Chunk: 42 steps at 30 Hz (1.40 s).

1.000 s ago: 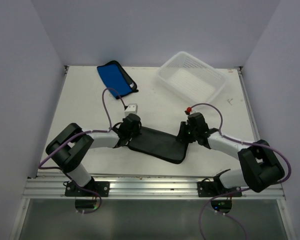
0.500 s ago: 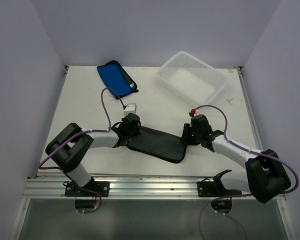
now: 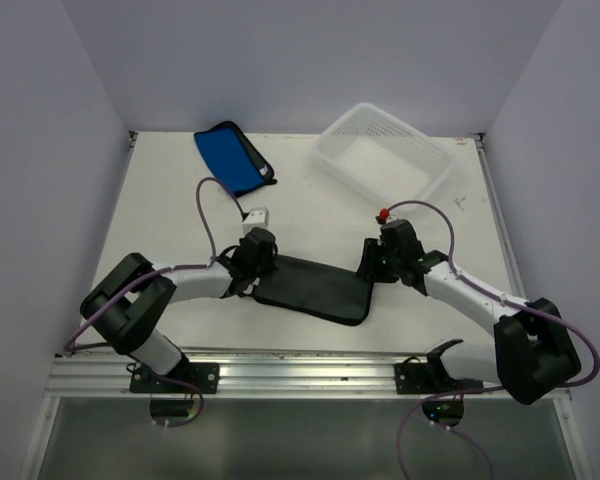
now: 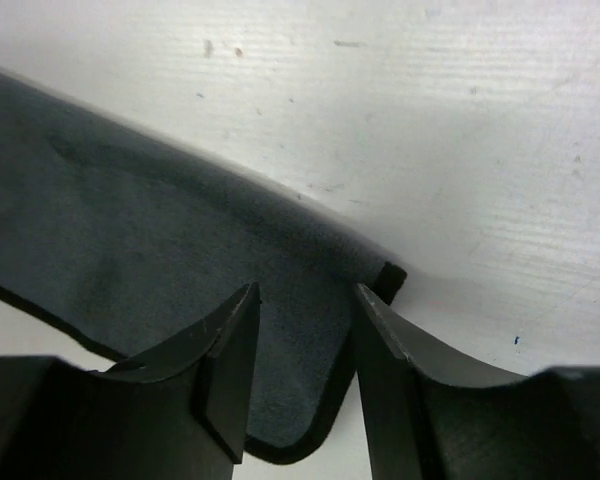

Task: Roll the towels
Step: Fold the towel

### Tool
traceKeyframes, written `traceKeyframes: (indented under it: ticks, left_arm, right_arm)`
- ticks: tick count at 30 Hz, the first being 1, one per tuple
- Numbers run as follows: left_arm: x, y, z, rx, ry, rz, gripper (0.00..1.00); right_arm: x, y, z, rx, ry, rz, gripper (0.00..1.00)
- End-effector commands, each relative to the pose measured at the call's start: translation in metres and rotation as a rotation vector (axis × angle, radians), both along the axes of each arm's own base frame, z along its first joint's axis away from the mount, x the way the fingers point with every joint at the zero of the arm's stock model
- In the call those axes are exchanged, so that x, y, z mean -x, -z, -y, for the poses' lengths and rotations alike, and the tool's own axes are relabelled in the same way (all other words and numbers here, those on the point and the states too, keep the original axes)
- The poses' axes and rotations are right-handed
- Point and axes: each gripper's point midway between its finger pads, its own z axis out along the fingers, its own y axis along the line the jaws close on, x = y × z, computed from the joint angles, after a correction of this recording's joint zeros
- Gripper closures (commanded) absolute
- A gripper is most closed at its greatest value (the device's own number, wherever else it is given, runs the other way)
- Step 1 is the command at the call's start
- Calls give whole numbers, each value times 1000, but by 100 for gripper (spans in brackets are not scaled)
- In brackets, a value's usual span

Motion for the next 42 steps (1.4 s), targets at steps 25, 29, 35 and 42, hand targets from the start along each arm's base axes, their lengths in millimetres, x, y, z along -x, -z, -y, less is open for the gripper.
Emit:
traceKeyframes:
  ticks: [25, 29, 35, 42]
  left_arm:
    - [6, -47, -11, 61, -14, 97, 64]
    - [6, -47, -14, 51, -15, 99, 62]
    - [7, -51, -14, 59, -13, 106, 60]
    - [8, -61, -8, 90, 8, 118, 59]
  right_arm:
    - [58, 11, 7, -124, 106, -137, 57]
    - [59, 18, 7, -128, 117, -144, 58]
    - [60, 29, 5, -133, 128, -166, 60]
    - [59, 34, 4, -125, 132, -176, 66]
